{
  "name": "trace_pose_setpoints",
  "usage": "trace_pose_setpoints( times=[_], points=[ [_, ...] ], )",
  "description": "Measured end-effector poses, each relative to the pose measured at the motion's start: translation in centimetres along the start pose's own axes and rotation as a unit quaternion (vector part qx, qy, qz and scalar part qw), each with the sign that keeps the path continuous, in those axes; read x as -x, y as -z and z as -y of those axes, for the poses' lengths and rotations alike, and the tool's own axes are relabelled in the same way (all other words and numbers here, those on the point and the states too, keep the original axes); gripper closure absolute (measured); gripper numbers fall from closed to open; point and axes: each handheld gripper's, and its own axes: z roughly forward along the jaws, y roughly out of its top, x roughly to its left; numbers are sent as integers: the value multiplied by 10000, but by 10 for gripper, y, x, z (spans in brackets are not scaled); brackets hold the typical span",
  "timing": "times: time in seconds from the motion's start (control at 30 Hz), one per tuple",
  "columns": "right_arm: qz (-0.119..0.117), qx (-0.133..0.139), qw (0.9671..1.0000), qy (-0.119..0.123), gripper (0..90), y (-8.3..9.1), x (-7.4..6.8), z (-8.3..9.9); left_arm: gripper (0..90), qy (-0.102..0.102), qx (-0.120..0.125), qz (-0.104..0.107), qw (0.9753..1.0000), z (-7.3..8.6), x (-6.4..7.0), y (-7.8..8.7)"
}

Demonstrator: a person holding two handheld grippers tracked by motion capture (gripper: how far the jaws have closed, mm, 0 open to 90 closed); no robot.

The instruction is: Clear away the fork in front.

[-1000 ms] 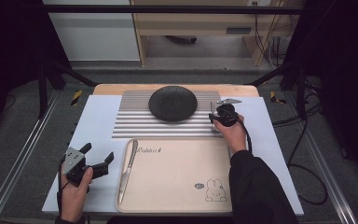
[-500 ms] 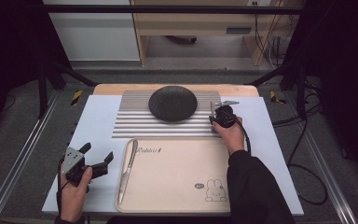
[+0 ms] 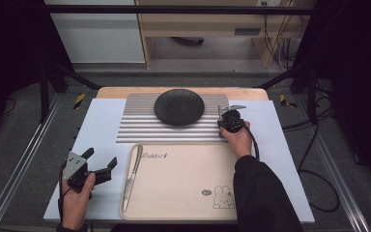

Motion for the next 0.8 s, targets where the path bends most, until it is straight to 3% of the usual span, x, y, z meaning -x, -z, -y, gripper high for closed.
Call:
trace_pose_setpoints(
  times=[0.47, 0.8],
  points=[
    [38, -29, 9999, -127, 831, 6, 15, 4, 47, 15, -6, 15, 10000, 0, 0, 1],
    [181, 83, 9995, -256, 832, 3, 12, 6, 48, 14, -20, 13, 10000, 0, 0, 0]
  ],
)
